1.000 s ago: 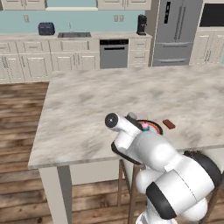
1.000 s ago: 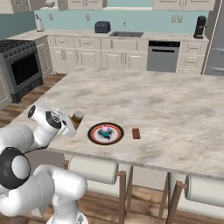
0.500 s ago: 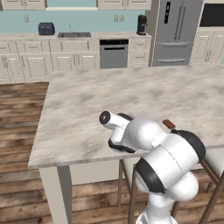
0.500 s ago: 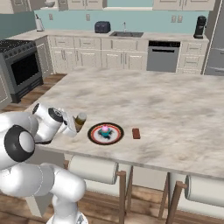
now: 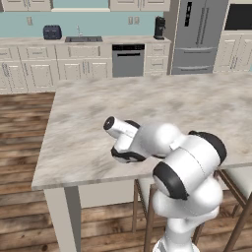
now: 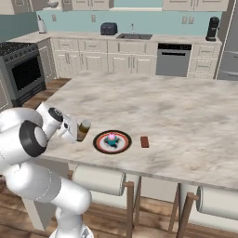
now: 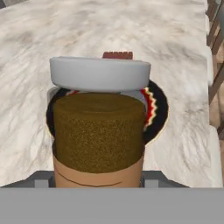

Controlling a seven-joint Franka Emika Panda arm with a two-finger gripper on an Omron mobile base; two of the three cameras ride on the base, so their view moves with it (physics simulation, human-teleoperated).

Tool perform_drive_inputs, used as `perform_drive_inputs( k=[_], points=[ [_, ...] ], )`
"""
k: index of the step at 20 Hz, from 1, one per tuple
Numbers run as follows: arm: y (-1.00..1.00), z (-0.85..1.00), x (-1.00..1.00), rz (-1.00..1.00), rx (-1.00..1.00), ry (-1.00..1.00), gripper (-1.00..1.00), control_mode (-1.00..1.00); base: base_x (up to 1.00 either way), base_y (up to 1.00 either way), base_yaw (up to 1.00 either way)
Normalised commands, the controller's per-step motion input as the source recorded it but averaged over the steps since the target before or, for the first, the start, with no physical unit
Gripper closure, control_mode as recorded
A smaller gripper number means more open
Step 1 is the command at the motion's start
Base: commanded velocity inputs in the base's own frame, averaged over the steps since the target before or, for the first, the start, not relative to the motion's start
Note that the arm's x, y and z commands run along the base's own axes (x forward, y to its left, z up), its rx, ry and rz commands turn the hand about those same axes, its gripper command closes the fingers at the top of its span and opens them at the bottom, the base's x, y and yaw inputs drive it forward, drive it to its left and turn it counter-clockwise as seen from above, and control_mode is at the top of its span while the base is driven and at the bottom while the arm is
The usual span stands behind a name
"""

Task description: Take the cinnamon bottle from the cabinet and place it on the dining table, next to the plate with the cupcake. Then take the chocolate from the dining counter and place it on the cupcake plate.

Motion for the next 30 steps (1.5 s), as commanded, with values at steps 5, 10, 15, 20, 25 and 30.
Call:
perform_drive_inputs(
  k=[5, 10, 15, 20, 25, 30],
  points=[
    [0.00, -0.08, 0.00, -0.14, -0.04, 0.04, 1.00, -1.00, 0.00, 0.00, 0.00],
    [0.00, -0.30, 0.00, -0.12, -0.07, 0.01, 1.00, -1.00, 0.00, 0.00, 0.00],
    [0.00, -0.15, 0.00, -0.13, -0.07, 0.00, 1.00, -1.00, 0.00, 0.00, 0.00],
    [0.00, -0.09, 0.15, -0.15, -0.05, 0.00, 1.00, -1.00, 0.00, 0.00, 0.00],
    [0.05, -0.54, 0.03, -0.10, -0.12, -0.05, 1.00, -1.00, 0.00, 0.00, 0.00],
    [0.09, -0.55, 0.01, -0.09, -0.16, -0.10, 1.00, -1.00, 0.00, 0.00, 0.00]
  ],
)
